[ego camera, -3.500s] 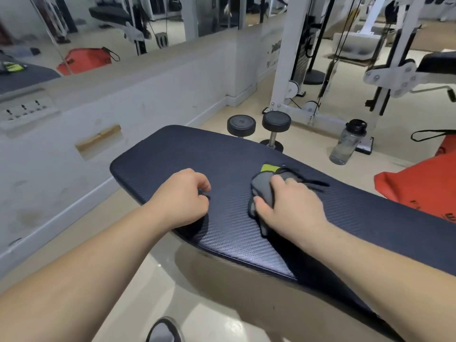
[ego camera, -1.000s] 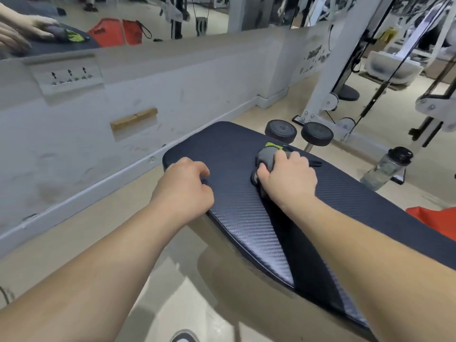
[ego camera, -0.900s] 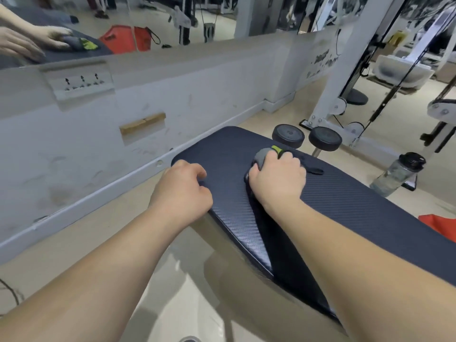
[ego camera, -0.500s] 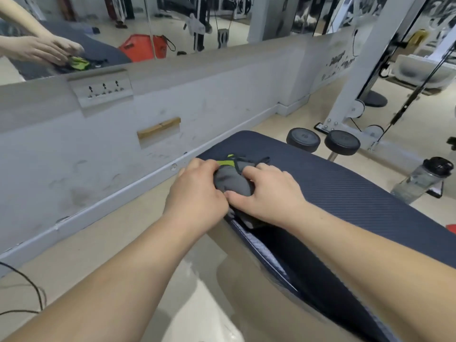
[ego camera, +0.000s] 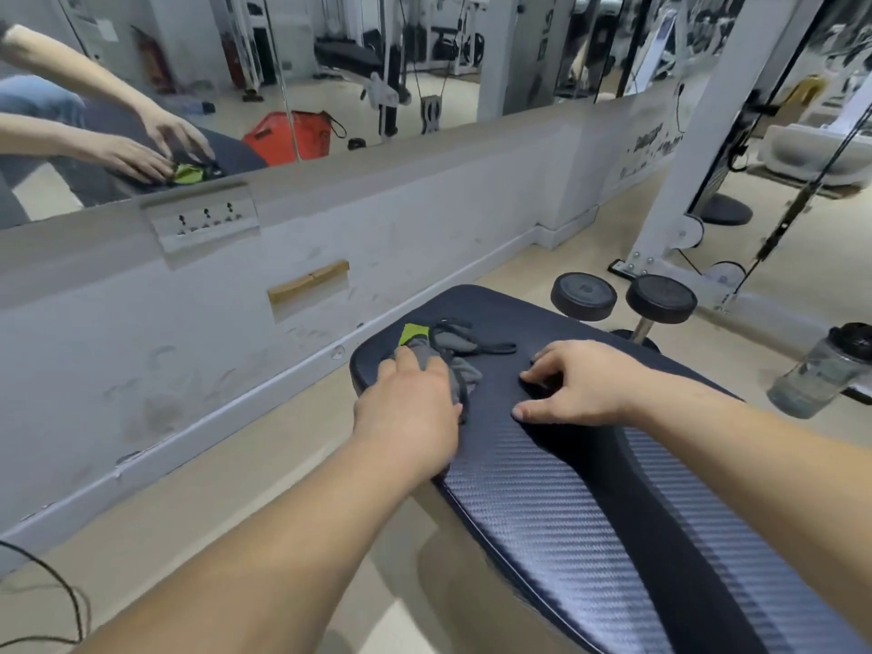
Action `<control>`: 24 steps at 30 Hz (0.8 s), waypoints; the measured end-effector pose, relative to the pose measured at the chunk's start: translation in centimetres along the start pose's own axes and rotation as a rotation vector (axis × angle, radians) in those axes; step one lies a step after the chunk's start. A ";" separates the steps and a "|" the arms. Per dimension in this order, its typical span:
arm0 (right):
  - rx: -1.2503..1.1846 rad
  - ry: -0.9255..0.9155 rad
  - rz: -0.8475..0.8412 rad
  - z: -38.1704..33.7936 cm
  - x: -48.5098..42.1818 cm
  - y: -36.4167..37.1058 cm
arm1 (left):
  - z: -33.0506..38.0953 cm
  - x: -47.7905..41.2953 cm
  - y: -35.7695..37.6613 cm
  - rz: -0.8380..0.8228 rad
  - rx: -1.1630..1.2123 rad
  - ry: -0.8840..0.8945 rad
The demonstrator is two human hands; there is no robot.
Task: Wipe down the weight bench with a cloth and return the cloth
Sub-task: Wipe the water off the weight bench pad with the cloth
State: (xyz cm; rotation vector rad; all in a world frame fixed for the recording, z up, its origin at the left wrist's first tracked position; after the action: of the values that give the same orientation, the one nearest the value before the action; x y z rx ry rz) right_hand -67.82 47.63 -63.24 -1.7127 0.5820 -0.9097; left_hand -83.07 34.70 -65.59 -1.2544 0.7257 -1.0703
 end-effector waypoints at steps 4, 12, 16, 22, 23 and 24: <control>-0.052 -0.037 -0.024 0.9 -0.7 -0.7 | -3.1 -4.2 -0.7 0.036 0.020 -0.101; 0.225 0.328 0.113 10.9 0.5 -0.7 | 1.2 -12.0 -0.3 -0.008 -0.024 -0.017; 0.168 0.335 0.138 13.0 0.7 -0.5 | 6.9 -14.4 0.6 -0.027 -0.031 0.094; -0.564 0.446 0.136 17.5 3.4 -1.2 | 17.2 -12.0 3.4 -0.057 0.052 0.397; -0.685 0.453 0.182 17.9 4.0 -1.1 | 18.7 -10.8 4.0 -0.072 0.062 0.447; -0.798 0.445 0.254 18.1 4.6 -1.2 | 20.2 -9.4 4.5 -0.087 0.068 0.500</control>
State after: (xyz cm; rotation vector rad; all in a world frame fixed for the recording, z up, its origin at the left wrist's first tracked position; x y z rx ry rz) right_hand -50.57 54.95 -63.45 -2.0526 1.5864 -0.9392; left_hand -67.27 51.01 -66.95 -0.9715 1.0066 -1.4923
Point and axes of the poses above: each hand's wrist, its own x-axis away from the middle knuckle, its own y-axis out of the palm, z = x × y, the point moved 3 cm from there along -x, towards the middle knuckle, and after that the axes turned 4 degrees about y, right-handed, at the moved point
